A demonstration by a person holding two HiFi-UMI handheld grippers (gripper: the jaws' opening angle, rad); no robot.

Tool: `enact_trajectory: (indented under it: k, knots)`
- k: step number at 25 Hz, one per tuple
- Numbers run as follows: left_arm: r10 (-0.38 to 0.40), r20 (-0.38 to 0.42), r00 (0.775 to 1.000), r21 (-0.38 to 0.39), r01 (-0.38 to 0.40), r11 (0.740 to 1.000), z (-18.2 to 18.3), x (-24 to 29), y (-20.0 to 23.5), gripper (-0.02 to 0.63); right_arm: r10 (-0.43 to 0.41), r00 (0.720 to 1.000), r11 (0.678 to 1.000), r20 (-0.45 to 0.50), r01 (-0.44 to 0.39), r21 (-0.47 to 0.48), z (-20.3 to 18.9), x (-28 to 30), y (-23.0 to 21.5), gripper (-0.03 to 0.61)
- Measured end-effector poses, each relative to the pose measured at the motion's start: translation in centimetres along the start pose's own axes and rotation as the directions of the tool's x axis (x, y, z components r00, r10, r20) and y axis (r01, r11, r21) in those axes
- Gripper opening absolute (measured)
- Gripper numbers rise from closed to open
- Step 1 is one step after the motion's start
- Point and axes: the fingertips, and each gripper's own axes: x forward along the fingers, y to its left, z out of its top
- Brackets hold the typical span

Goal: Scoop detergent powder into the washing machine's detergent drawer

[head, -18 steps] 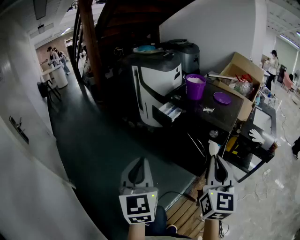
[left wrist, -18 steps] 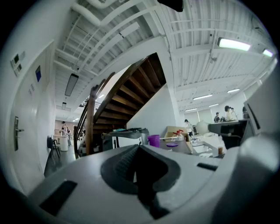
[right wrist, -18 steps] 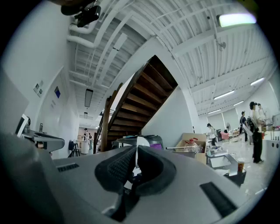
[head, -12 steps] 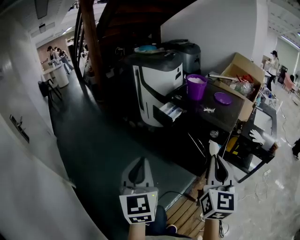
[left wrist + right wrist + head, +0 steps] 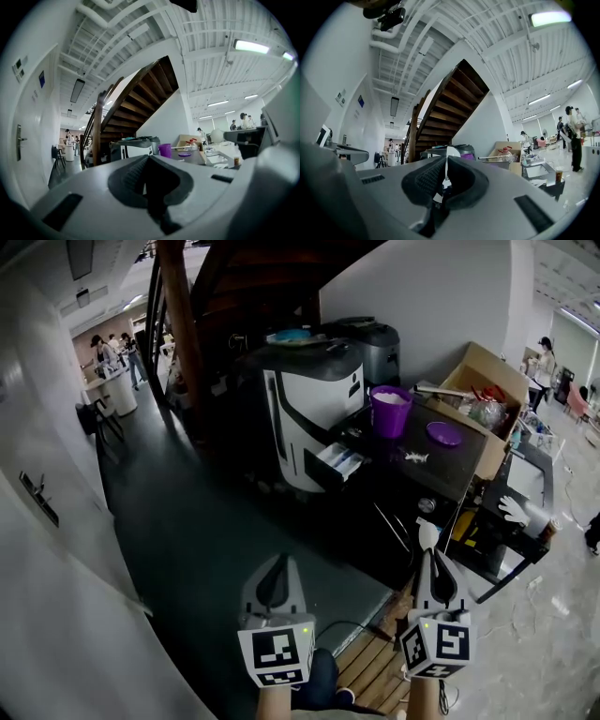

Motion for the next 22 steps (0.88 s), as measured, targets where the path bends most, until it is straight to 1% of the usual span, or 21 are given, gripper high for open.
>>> enact_trajectory:
  k: [7, 12, 16, 22]
  knots:
    - [-0.013, -0.014, 1.0, -0.001, 0.013, 1.0, -0.7, 0.7, -0.9, 0.002, -0.001, 1.0, 1.0, -0.009, 0.001, 0.012, -0.8, 0.3, -0.6, 0.021]
    - [-0.018, -0.02, 1.0, 0.007, 0.018, 1.0, -0.9, 2.1, -0.8, 0.002, -0.001, 1.0, 1.0, -0.014, 0.001, 0.017, -1.1, 1.7, -0.7, 0.021]
    - [-0.028, -0.02, 0.999, 0.007, 0.028, 1.0, -1.0, 4.8, -0.8, 0.002, -0.005, 1.0, 1.0, -0.014, 0.005, 0.011, -1.3, 4.1, -1.1, 0.021]
    - [-0.054, -0.014, 0.998, 0.008, 0.054, 0.999, -1.1, 10.6, -0.4, 0.002, -0.026, 0.999, 1.0, -0.021, 0.027, 0.006, -2.3, 9.2, -2.0, 0.021]
